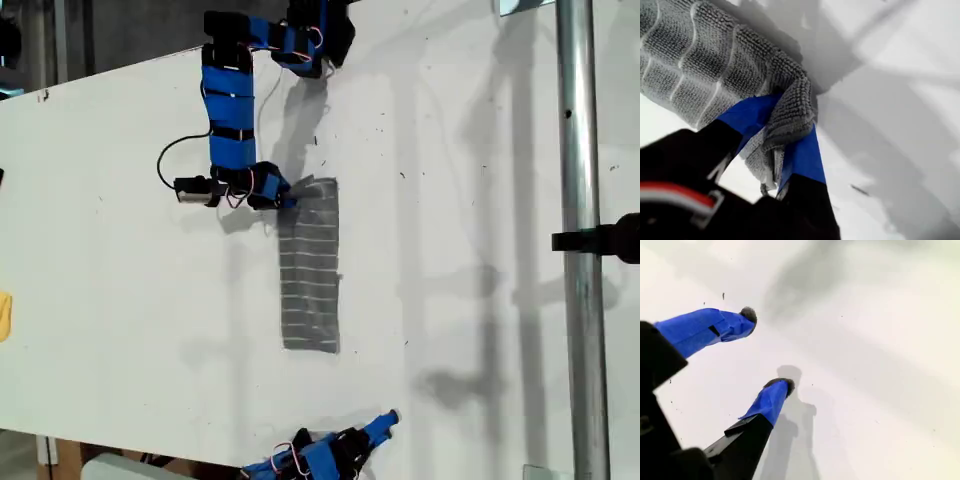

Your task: Grasp corners of a towel and fold twice.

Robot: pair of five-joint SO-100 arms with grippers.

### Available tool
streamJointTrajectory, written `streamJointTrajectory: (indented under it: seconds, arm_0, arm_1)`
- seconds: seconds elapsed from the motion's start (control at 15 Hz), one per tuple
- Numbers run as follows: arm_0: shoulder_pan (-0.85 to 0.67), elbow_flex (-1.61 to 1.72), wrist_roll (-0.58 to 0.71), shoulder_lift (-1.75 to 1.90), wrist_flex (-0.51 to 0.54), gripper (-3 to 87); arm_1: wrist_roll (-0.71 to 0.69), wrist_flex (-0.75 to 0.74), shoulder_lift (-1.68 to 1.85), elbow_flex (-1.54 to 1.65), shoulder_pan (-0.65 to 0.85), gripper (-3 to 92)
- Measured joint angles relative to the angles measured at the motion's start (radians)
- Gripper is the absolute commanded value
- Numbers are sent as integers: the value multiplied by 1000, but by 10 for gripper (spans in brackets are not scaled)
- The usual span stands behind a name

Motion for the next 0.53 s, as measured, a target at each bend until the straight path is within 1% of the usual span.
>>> streamJointTrajectory:
  seconds: [0.07,0.2,0.33,0.4,0.47,0.53]
  arm_0:
    - [0,0,8,0,0,210]
    - [-15,-2,37,0,5,210]
    - [-35,-3,61,0,8,210]
    - [-35,-3,67,0,8,210]
    - [-35,-3,67,0,8,210]
    - [-37,-3,69,0,11,210]
  arm_1:
    - [8,75,158,110,18,-2]
    - [38,318,472,222,14,-2]
    - [75,551,759,213,17,-2]
    - [86,640,833,173,17,-2]
    - [86,667,854,129,18,-2]
    - [84,655,844,117,18,-2]
